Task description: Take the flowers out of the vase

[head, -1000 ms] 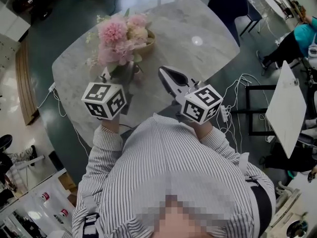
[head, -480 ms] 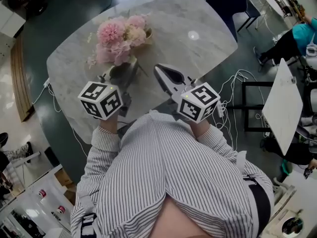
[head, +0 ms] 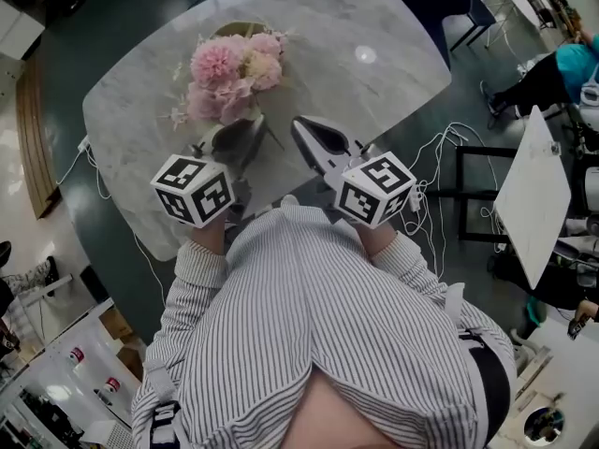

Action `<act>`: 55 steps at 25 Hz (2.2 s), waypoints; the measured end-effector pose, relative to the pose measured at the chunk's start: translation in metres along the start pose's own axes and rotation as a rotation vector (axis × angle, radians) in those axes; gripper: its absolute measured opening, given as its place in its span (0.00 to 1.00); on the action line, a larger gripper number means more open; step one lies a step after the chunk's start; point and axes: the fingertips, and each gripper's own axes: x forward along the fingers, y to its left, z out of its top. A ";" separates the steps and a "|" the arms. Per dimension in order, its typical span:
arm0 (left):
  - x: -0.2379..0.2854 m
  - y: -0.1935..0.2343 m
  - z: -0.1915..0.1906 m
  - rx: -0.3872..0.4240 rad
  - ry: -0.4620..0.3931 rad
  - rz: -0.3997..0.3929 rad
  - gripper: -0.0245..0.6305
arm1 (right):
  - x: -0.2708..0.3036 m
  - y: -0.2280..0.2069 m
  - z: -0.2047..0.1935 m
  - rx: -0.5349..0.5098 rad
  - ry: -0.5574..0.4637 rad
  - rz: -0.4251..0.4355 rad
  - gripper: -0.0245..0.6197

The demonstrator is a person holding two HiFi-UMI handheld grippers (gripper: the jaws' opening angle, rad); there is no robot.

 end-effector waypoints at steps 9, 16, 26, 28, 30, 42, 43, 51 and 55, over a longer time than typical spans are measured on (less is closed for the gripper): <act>-0.003 -0.002 -0.008 -0.039 -0.008 -0.014 0.08 | 0.000 -0.006 -0.013 0.026 0.030 0.006 0.06; -0.003 -0.003 -0.014 -0.053 0.015 -0.017 0.08 | 0.002 -0.004 -0.015 0.020 0.042 0.011 0.06; 0.001 0.000 -0.018 -0.057 0.026 -0.013 0.08 | 0.007 -0.006 -0.019 0.008 0.059 0.014 0.06; 0.000 -0.001 -0.017 -0.059 0.023 -0.014 0.08 | 0.006 -0.005 -0.018 0.004 0.061 0.013 0.06; 0.000 -0.002 -0.016 -0.060 0.021 -0.016 0.08 | 0.006 -0.005 -0.018 0.000 0.062 0.012 0.06; 0.001 0.000 -0.016 -0.051 0.012 -0.010 0.08 | 0.007 -0.006 -0.019 -0.018 0.062 0.014 0.06; 0.000 0.001 -0.016 -0.050 0.012 -0.010 0.08 | 0.008 -0.006 -0.018 -0.022 0.060 0.010 0.06; 0.000 -0.001 -0.017 -0.036 0.017 -0.009 0.08 | 0.006 -0.006 -0.017 -0.033 0.056 0.011 0.06; 0.000 0.000 -0.016 -0.036 0.015 -0.010 0.08 | 0.006 -0.006 -0.017 -0.034 0.060 0.011 0.06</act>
